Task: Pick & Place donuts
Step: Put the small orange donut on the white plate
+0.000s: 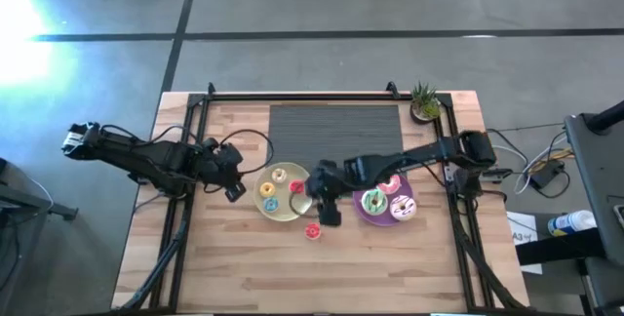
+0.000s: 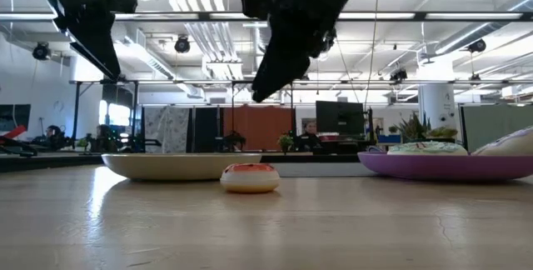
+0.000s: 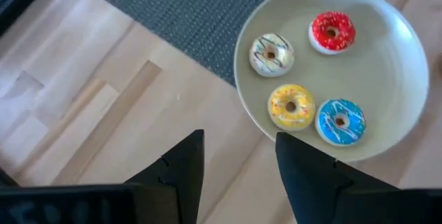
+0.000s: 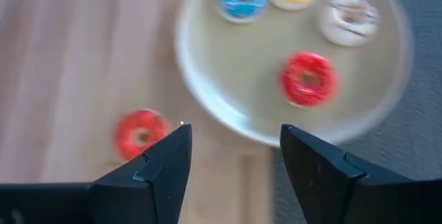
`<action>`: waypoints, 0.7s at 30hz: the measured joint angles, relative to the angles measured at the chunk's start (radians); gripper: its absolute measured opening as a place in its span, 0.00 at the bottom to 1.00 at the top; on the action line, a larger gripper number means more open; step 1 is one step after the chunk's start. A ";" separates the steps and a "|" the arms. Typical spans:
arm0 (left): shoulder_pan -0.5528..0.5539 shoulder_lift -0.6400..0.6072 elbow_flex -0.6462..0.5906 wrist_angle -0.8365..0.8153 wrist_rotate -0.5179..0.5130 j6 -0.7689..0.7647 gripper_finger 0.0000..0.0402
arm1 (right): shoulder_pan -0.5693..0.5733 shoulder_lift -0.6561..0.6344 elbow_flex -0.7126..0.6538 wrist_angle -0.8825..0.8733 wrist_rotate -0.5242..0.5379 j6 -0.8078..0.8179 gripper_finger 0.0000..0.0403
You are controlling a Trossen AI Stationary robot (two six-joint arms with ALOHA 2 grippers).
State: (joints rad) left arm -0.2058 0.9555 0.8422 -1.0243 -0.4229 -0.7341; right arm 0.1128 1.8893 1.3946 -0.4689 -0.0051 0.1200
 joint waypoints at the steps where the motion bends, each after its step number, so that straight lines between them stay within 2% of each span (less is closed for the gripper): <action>1: 0.000 -0.001 -0.002 0.002 -0.010 0.000 0.38 | 0.021 0.001 -0.006 0.014 -0.003 0.001 0.53; 9: 0.000 -0.003 -0.036 0.010 -0.006 0.000 0.38 | 0.140 0.106 0.003 0.104 0.000 -0.004 0.53; 14: -0.001 -0.005 -0.047 0.011 0.026 0.003 0.38 | 0.158 0.124 0.003 0.103 0.084 0.156 0.53; 21: -0.001 -0.006 -0.048 0.013 0.032 0.030 0.38 | 0.151 0.124 -0.018 0.112 0.090 0.285 0.51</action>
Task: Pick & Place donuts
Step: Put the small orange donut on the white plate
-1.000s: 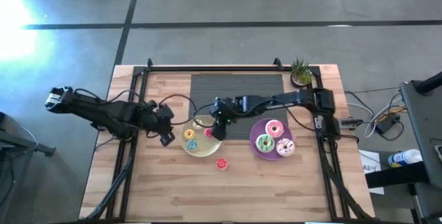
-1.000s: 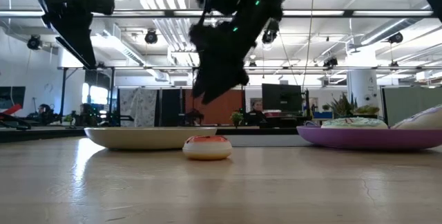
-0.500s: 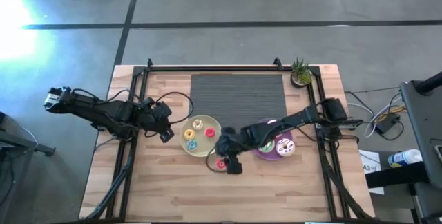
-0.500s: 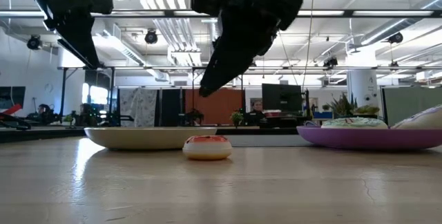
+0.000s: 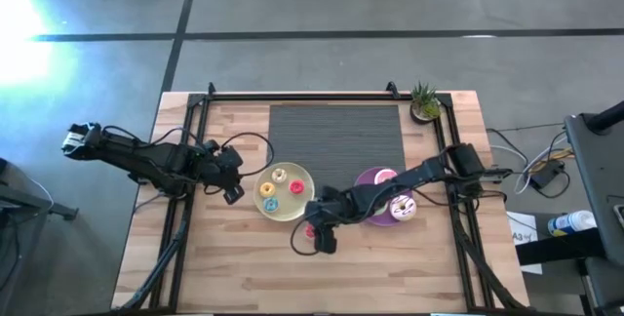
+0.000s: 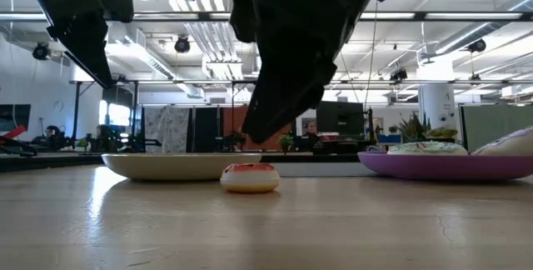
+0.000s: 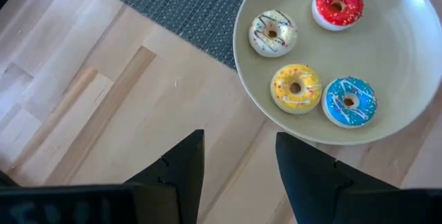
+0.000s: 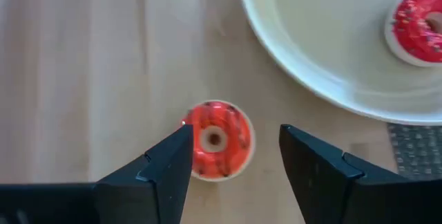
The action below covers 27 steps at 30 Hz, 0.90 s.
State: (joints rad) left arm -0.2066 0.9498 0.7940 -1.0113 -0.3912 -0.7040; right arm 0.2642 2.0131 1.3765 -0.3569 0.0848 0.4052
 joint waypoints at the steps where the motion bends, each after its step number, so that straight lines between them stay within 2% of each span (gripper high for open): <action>1: 0.000 0.000 0.000 0.000 0.000 0.000 0.38 | 0.000 -0.001 -0.003 0.002 -0.003 0.007 0.51; 9: -0.001 -0.003 0.000 0.000 0.001 0.014 0.38 | 0.000 0.079 -0.004 0.044 -0.013 0.109 0.51; 16: -0.001 -0.010 0.000 -0.005 0.008 0.016 0.38 | -0.001 0.097 0.010 0.042 -0.041 0.120 0.48; 19: -0.001 -0.012 0.000 -0.006 0.008 0.023 0.38 | -0.009 0.096 0.010 0.040 -0.085 0.143 0.40; 24: -0.001 -0.015 -0.005 -0.013 0.007 0.028 0.38 | -0.021 0.090 0.017 0.026 -0.167 0.227 0.15; 27: -0.001 -0.019 -0.011 -0.027 0.008 0.028 0.38 | -0.032 0.053 0.049 0.022 -0.160 0.243 0.05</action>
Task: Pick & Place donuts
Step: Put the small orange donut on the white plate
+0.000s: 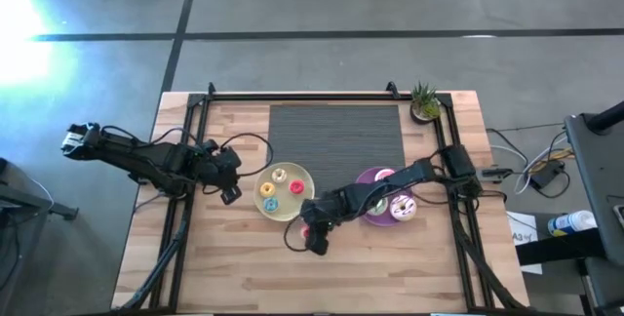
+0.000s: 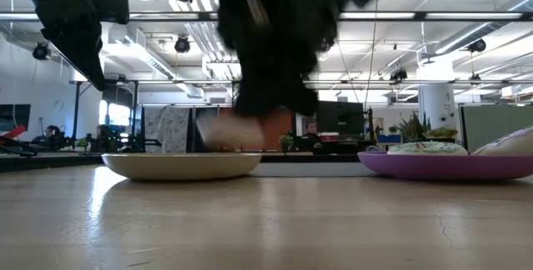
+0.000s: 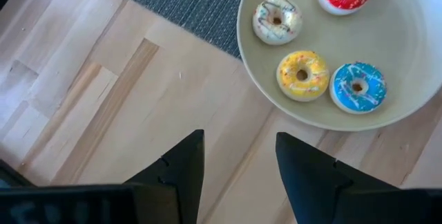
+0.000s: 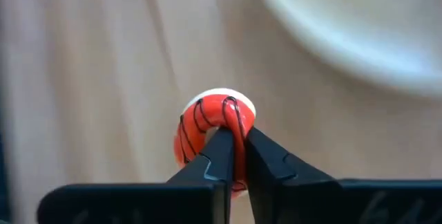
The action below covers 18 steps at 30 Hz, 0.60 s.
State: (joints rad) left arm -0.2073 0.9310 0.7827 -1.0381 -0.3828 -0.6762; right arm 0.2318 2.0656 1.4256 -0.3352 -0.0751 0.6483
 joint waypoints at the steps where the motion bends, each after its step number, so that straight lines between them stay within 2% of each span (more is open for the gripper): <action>1: 0.000 -0.001 0.000 -0.003 0.000 0.000 0.38 | -0.007 -0.023 0.016 0.004 0.026 -0.001 0.04; 4: 0.000 -0.001 0.000 -0.003 0.000 -0.002 0.38 | -0.051 -0.065 0.071 0.032 0.074 -0.021 0.04; 9: 0.000 -0.001 0.000 -0.002 -0.004 0.005 0.38 | -0.143 -0.011 0.093 0.077 0.022 -0.005 0.07; 12: 0.000 -0.001 0.000 -0.002 -0.004 0.005 0.38 | -0.160 0.039 0.095 0.077 -0.008 0.008 0.15; 18: 0.000 -0.001 0.000 -0.005 0.001 -0.005 0.38 | -0.160 0.093 0.095 0.070 -0.016 0.029 0.38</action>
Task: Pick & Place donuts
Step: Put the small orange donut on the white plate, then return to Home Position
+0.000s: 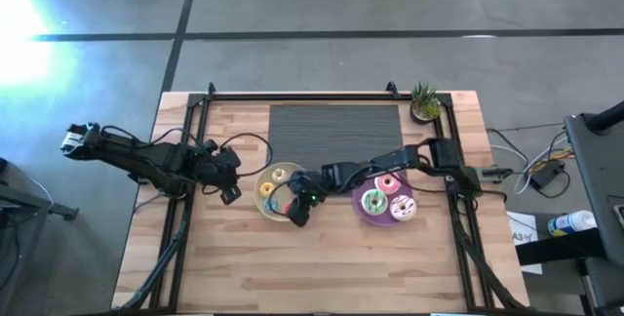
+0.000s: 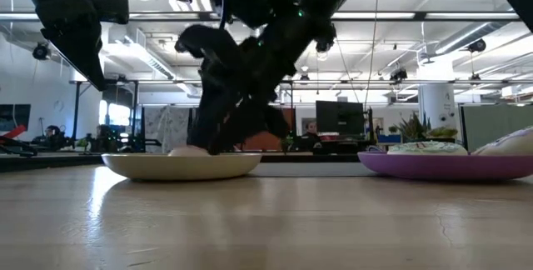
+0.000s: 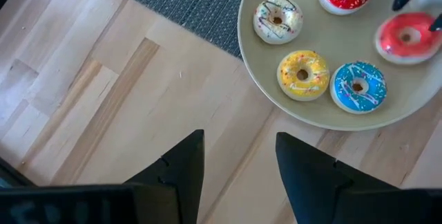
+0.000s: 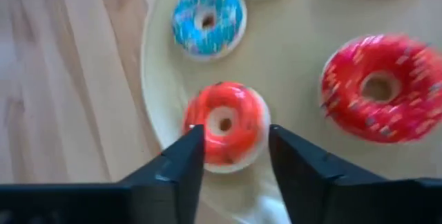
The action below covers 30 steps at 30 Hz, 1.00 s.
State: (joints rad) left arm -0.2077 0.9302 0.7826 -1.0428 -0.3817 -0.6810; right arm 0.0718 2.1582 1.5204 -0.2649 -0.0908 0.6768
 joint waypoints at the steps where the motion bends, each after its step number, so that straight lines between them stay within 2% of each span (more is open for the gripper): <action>1: 0.000 0.000 0.000 0.000 0.000 0.000 0.38 | -0.001 -0.006 0.000 0.003 0.008 0.000 0.42; 6: 0.000 0.000 0.000 0.000 0.002 0.000 0.38 | 0.002 -0.072 0.011 -0.072 0.154 -0.058 0.53; 9: 0.000 0.000 0.000 -0.006 0.003 0.000 0.38 | 0.004 -0.133 0.015 -0.161 0.214 -0.112 0.56; 13: -0.003 -0.007 0.000 -0.007 0.020 0.000 0.38 | 0.026 -0.256 -0.003 -0.263 0.384 -0.106 0.56; 15: -0.014 -0.015 -0.006 0.024 0.027 0.000 0.38 | 0.029 -0.305 -0.036 -0.272 0.361 -0.076 0.56; 16: -0.021 -0.022 -0.016 0.058 0.035 0.000 0.38 | 0.029 -0.326 -0.061 -0.272 0.311 -0.049 0.55; 19: -0.049 -0.062 -0.086 0.231 0.131 0.003 0.38 | 0.056 -0.376 -0.155 -0.285 0.211 0.043 0.55; 21: -0.069 -0.090 -0.147 0.352 0.182 -0.013 0.38 | 0.095 -0.429 -0.213 -0.287 0.216 0.082 0.55; 24: -0.087 -0.133 -0.211 0.458 0.191 -0.061 0.38 | 0.136 -0.530 -0.281 -0.284 0.252 0.121 0.55; 27: -0.078 -0.173 -0.215 0.419 0.191 -0.136 0.38 | 0.103 -0.647 -0.299 -0.346 0.283 0.049 0.55; 30: -0.073 -0.218 -0.155 0.293 0.178 -0.339 0.38 | 0.031 -0.813 -0.242 -0.512 0.345 -0.073 0.53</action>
State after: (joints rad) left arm -0.2804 0.7126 0.6275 -0.7497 -0.2036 -1.0201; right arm 0.1029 1.3451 1.2782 -0.7765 0.2545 0.6040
